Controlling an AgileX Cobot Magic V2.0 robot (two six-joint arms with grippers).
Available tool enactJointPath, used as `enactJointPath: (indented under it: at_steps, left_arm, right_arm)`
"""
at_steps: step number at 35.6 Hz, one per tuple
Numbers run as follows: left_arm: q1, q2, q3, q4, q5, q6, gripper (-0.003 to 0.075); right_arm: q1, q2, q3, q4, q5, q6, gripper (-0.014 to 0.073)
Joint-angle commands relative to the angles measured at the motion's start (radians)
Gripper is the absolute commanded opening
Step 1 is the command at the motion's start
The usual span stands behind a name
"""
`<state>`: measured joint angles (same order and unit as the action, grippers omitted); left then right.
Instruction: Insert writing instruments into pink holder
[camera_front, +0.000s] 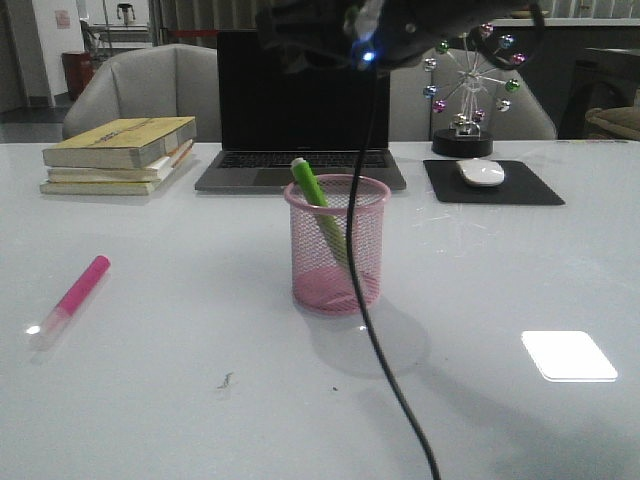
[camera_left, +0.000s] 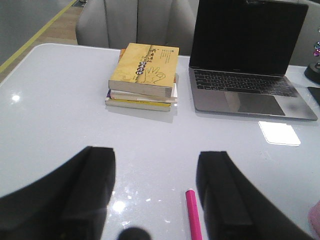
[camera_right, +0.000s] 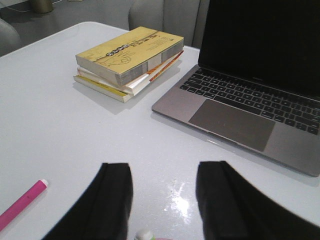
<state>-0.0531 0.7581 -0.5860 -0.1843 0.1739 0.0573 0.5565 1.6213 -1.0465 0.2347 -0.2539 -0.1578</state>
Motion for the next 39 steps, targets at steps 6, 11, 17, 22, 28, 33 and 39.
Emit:
enactJointPath:
  at_steps: [6, 11, 17, 22, 28, 33, 39]
  left_arm:
    - [0.002, -0.003, -0.032, -0.003, -0.079, -0.008, 0.0425]
    - [0.002, -0.003, -0.032, -0.003, -0.085, -0.008, 0.0425]
    - [0.002, -0.003, -0.032, -0.001, -0.085, -0.008, 0.0425]
    - [0.002, -0.003, -0.032, 0.005, -0.085, -0.008, 0.0425]
    - [0.002, -0.003, -0.032, 0.005, -0.085, -0.008, 0.0425]
    - [0.002, -0.003, -0.032, 0.016, -0.072, -0.008, 0.0425]
    - [0.002, -0.002, -0.057, 0.065, -0.017, -0.008, 0.0425]
  right_arm:
    - [-0.133, -0.280, -0.025, 0.004, 0.207, -0.008, 0.0423]
    - [-0.242, -0.408, -0.025, -0.050, 0.371, -0.008, 0.0423]
    - [-0.378, -0.583, 0.010, -0.100, 0.573, -0.007, 0.0423]
    - [-0.500, -0.742, 0.120, -0.099, 0.613, -0.002, 0.0423]
    - [-0.612, -0.899, 0.285, -0.100, 0.721, -0.002, 0.0423]
    - [-0.613, -0.998, 0.391, -0.099, 0.744, -0.002, 0.0423]
    - [-0.613, -1.028, 0.417, -0.097, 0.749, -0.002, 0.0423]
